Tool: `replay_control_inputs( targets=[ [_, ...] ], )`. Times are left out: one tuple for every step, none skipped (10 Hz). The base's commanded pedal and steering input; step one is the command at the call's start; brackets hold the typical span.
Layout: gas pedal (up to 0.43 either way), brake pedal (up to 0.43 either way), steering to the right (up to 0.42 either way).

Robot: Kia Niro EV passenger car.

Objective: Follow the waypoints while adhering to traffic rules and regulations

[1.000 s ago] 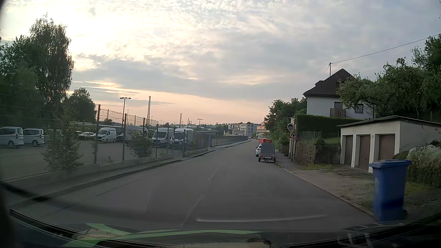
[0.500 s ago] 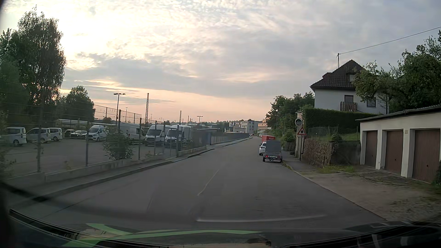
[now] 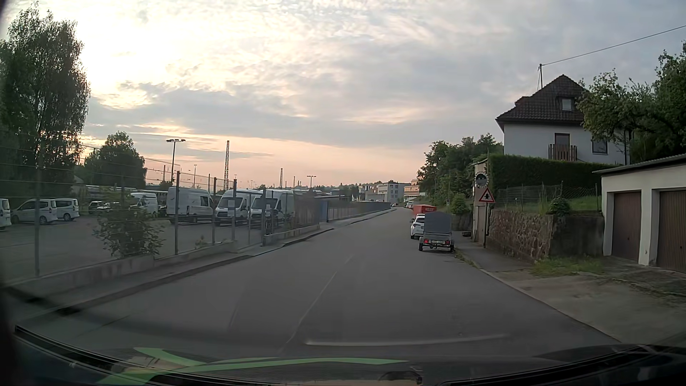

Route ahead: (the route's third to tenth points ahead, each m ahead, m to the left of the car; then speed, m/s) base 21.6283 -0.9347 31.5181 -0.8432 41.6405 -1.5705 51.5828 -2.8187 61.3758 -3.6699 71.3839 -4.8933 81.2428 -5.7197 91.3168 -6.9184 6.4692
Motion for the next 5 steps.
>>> replay_control_inputs(
  targets=[
    [0.028,0.000,-0.008],
    [0.028,0.000,-0.008],
    [0.028,0.000,-0.008],
    [0.028,0.000,-0.008],
    [0.028,0.000,-0.008]
  ],
)
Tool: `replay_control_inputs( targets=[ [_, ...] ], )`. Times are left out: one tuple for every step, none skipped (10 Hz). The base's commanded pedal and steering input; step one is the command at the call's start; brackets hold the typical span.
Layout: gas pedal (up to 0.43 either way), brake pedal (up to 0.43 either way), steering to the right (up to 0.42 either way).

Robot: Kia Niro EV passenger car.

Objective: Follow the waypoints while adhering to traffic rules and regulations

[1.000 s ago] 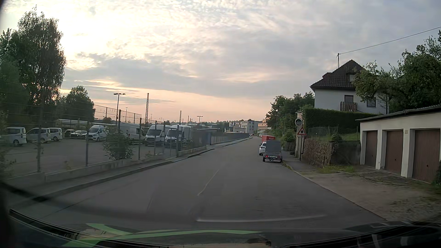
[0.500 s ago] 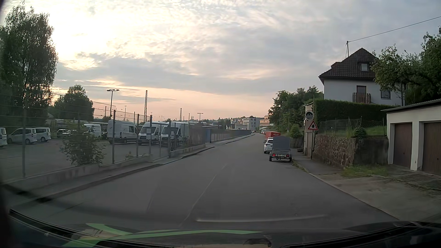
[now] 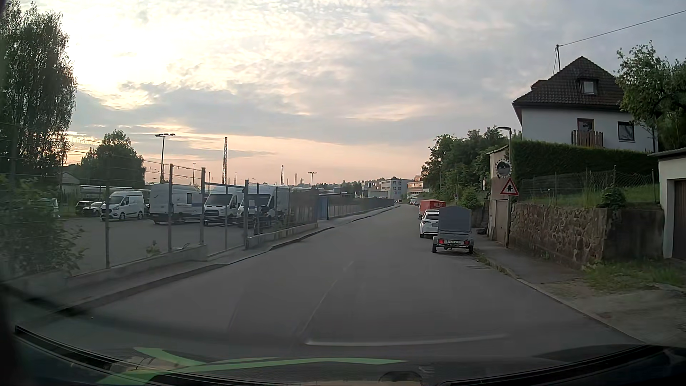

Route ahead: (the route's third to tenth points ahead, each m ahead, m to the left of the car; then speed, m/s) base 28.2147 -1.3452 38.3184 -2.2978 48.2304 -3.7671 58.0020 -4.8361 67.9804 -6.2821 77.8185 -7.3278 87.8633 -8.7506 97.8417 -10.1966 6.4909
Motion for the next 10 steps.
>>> replay_control_inputs(
  targets=[
    [0.028,0.000,-0.008],
    [0.028,0.000,-0.008],
    [0.028,0.000,-0.008],
    [0.020,0.000,-0.008],
    [0.020,0.000,-0.008],
    [0.020,0.000,-0.007],
    [0.020,0.000,-0.006],
    [0.020,0.000,-0.003],
    [0.020,0.000,0.003],
    [0.020,0.000,0.012]
  ],
)
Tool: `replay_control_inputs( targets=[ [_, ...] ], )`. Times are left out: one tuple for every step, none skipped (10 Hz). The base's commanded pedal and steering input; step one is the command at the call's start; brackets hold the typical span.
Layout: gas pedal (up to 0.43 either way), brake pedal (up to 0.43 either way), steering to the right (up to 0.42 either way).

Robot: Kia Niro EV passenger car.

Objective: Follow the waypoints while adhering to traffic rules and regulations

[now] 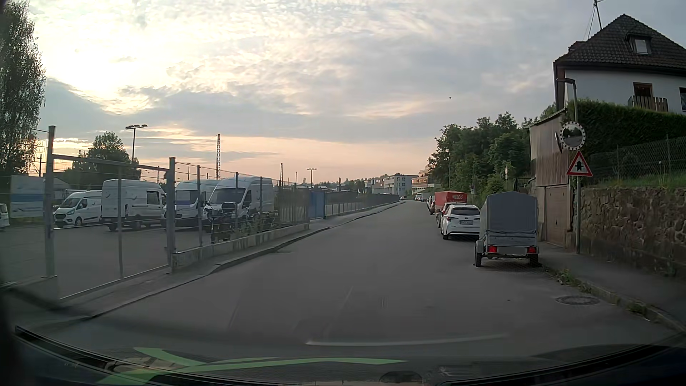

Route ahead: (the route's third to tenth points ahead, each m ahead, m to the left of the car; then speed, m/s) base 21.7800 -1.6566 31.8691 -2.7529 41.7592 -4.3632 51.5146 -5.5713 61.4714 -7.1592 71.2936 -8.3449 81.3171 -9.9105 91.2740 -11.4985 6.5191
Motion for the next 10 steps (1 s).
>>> replay_control_inputs(
  targets=[
    [0.020,0.000,0.017],
    [0.020,0.000,0.017],
    [0.020,0.000,0.017],
    [0.000,0.000,0.018],
    [0.000,0.000,0.019],
    [0.000,0.000,0.020],
    [0.000,0.000,0.022],
    [0.000,0.000,0.023],
    [0.000,0.000,0.024],
    [0.000,0.000,0.024]
  ],
)
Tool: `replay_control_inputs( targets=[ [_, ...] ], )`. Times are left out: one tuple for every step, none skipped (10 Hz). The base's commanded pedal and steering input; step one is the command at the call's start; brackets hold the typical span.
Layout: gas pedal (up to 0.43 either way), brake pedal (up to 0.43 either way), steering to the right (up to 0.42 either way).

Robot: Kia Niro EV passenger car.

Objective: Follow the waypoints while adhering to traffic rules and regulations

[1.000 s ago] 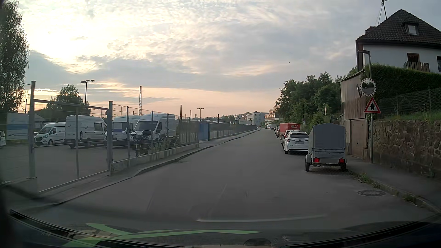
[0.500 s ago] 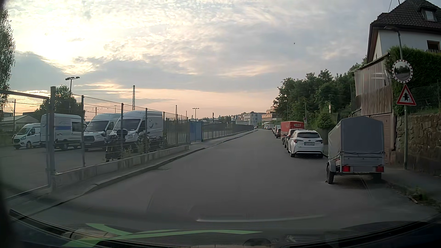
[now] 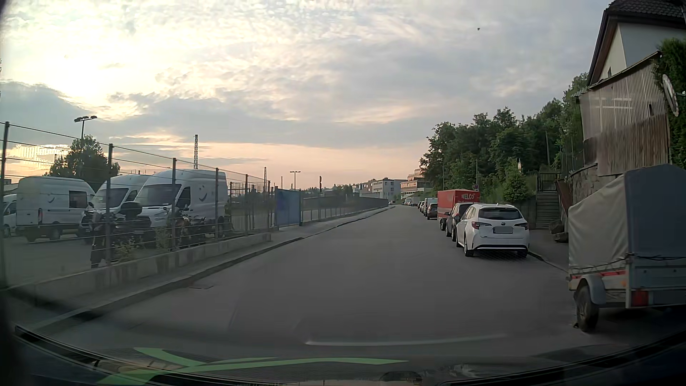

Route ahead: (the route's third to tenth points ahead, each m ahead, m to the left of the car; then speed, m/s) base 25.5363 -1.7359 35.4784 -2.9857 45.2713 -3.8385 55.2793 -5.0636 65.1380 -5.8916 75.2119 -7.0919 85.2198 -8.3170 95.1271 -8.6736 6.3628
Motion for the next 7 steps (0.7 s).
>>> replay_control_inputs(
  targets=[
    [0.000,0.000,0.023],
    [0.000,0.000,0.024],
    [0.000,0.000,0.025],
    [0.000,0.000,0.026],
    [0.000,0.000,0.027],
    [0.008,0.000,0.028],
    [0.008,0.000,0.031]
  ],
)
